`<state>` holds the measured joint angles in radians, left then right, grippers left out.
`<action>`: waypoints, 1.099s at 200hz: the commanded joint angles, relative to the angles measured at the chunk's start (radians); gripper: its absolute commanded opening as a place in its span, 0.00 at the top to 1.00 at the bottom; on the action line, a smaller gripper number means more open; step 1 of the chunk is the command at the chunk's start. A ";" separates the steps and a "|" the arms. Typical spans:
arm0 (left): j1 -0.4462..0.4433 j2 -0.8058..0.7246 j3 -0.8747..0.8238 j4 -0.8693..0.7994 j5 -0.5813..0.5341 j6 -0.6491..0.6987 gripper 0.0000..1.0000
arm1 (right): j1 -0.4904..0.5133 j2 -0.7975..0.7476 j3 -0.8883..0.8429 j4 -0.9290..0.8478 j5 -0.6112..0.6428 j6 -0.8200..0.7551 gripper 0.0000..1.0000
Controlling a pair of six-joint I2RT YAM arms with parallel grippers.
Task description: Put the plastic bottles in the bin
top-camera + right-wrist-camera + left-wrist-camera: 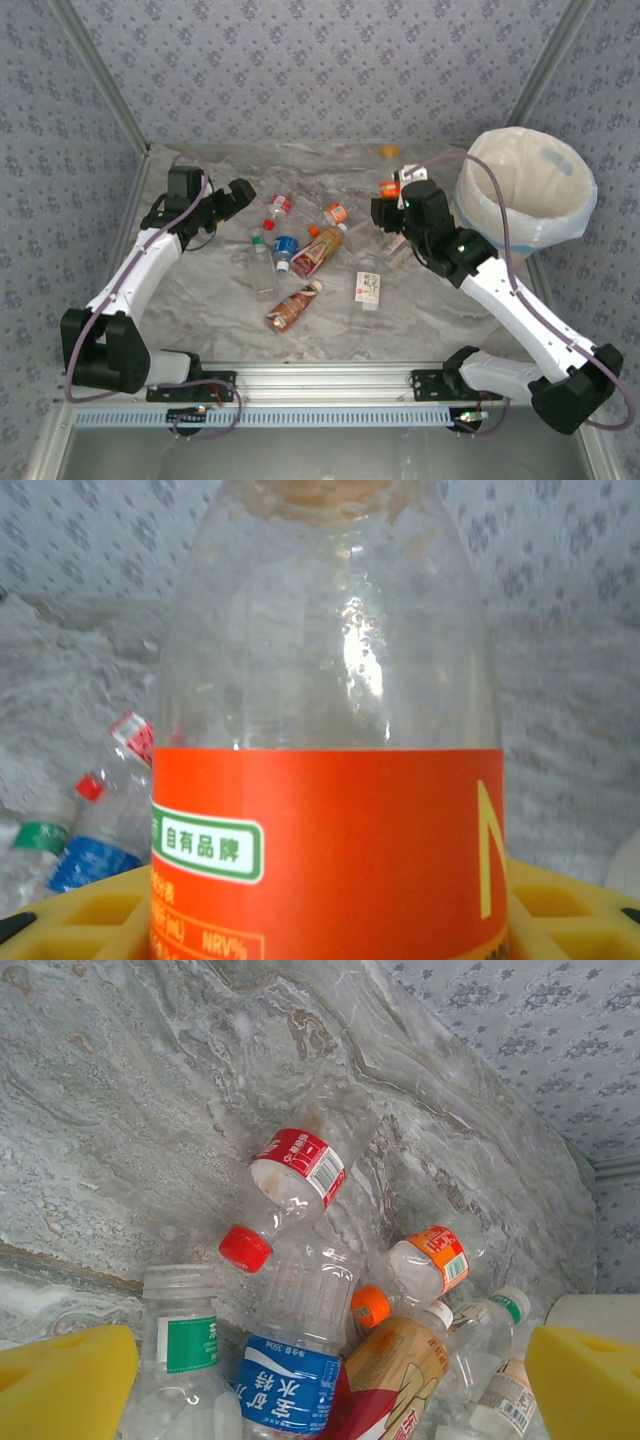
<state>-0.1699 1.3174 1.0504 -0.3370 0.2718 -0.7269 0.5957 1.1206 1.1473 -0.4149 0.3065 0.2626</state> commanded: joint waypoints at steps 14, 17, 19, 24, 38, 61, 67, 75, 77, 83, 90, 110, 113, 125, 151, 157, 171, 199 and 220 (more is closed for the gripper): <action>0.020 -0.046 -0.028 0.018 -0.015 -0.019 0.00 | -0.060 0.033 0.149 0.041 -0.038 -0.082 0.43; 0.022 -0.047 -0.031 0.018 -0.016 -0.020 0.01 | -0.066 0.034 0.155 0.041 -0.038 -0.085 0.43; 0.023 -0.048 -0.033 0.019 -0.016 -0.021 0.01 | -0.068 0.036 0.161 0.040 -0.037 -0.086 0.43; 0.026 -0.052 -0.036 0.020 -0.015 -0.025 0.00 | -0.075 0.037 0.171 0.037 -0.033 -0.089 0.43; 0.035 -0.061 -0.046 0.025 -0.014 -0.035 0.01 | -0.108 0.041 0.212 0.023 -0.001 -0.109 0.42; 0.051 -0.076 -0.057 0.032 -0.013 -0.046 0.01 | -0.165 0.044 0.269 -0.027 0.089 -0.137 0.42; 0.054 -0.078 -0.058 0.032 -0.013 -0.047 0.01 | -0.196 0.045 0.286 -0.051 0.091 -0.126 0.42; 0.059 -0.079 -0.059 0.032 -0.013 -0.049 0.01 | -0.248 0.042 0.301 -0.086 0.081 -0.105 0.42; 0.059 -0.081 -0.059 0.032 -0.013 -0.049 0.01 | -0.254 0.042 0.303 -0.090 0.080 -0.103 0.42; 0.060 -0.082 -0.061 0.032 -0.013 -0.050 0.01 | -0.296 0.038 0.311 -0.114 0.063 -0.089 0.42; 0.062 -0.083 -0.063 0.032 -0.013 -0.050 0.01 | -0.350 0.035 0.319 -0.143 0.030 -0.080 0.42; 0.064 -0.084 -0.067 0.030 -0.016 -0.049 0.01 | -0.482 0.040 0.359 -0.252 -0.029 -0.072 0.39; 0.065 -0.084 -0.067 0.031 -0.016 -0.049 0.01 | -0.499 0.042 0.362 -0.264 -0.035 -0.071 0.39; 0.066 -0.081 -0.070 0.031 -0.019 -0.046 0.01 | -0.580 0.055 0.394 -0.322 -0.087 -0.072 0.39; 0.065 -0.068 -0.069 0.034 -0.025 -0.051 0.01 | -0.734 0.108 0.460 -0.444 -0.149 -0.062 0.39; 0.066 -0.065 -0.070 0.036 -0.025 -0.054 0.00 | -0.759 0.117 0.466 -0.464 -0.142 -0.055 0.39; 0.066 -0.057 -0.072 0.039 -0.033 -0.061 0.01 | -0.815 0.129 0.464 -0.486 -0.136 -0.043 0.37; 0.066 -0.056 -0.086 0.024 -0.071 -0.059 0.01 | -0.920 0.143 0.422 -0.472 -0.162 -0.037 0.35; 0.065 -0.062 -0.095 0.003 -0.088 -0.047 0.01 | -0.960 0.183 0.420 -0.496 -0.114 -0.036 0.34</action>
<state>-0.1112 1.2591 0.9646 -0.3183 0.2222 -0.7795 -0.3233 1.2686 1.5723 -0.8597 0.1741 0.2096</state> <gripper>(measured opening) 0.994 0.654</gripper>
